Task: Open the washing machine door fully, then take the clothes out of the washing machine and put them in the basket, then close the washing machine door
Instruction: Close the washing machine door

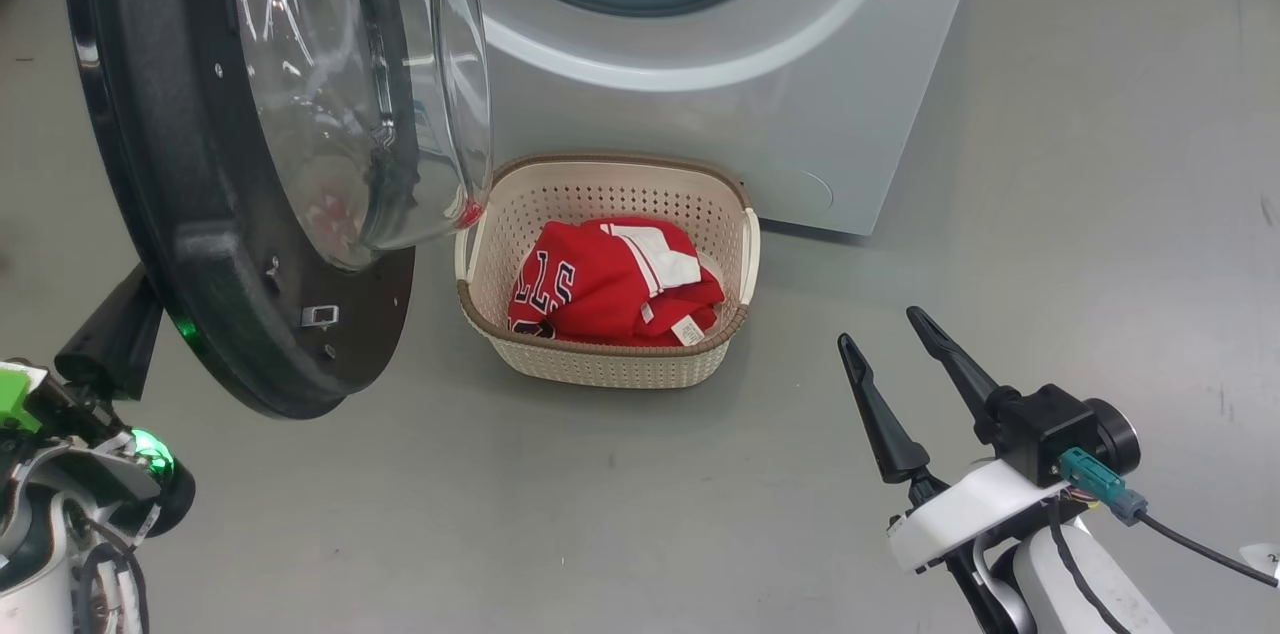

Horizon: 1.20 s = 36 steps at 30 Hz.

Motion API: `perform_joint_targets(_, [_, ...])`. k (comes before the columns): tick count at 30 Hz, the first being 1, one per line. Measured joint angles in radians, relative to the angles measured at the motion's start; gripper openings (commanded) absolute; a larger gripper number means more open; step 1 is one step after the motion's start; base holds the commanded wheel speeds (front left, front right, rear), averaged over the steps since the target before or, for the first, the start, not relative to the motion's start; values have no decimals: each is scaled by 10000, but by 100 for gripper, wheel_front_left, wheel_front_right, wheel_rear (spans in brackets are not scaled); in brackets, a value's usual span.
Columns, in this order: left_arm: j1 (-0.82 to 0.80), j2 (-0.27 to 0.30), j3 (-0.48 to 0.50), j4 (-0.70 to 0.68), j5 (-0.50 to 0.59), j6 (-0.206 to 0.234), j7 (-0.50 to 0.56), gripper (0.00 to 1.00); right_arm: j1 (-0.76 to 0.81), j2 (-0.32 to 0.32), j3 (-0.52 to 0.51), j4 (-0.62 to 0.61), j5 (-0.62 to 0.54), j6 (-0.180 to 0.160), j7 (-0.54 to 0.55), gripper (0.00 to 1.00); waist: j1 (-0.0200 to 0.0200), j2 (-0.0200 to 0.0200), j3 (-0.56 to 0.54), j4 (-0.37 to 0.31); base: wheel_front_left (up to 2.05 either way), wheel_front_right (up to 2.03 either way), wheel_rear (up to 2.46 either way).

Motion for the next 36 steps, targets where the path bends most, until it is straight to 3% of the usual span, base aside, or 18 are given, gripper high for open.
perform_joint_targets(13, [168,-58,-612,-625,-523,96,639,0,-196,13,42,-4,0,0,0,100,0,0,172,-486,0,0,0])
perform_joint_targets(36, [291,-136,-1918,-1058,-1047,178,535,0,-607,98,19,-31,29,0,0,100,0,0,763,-2022,0,0,0])
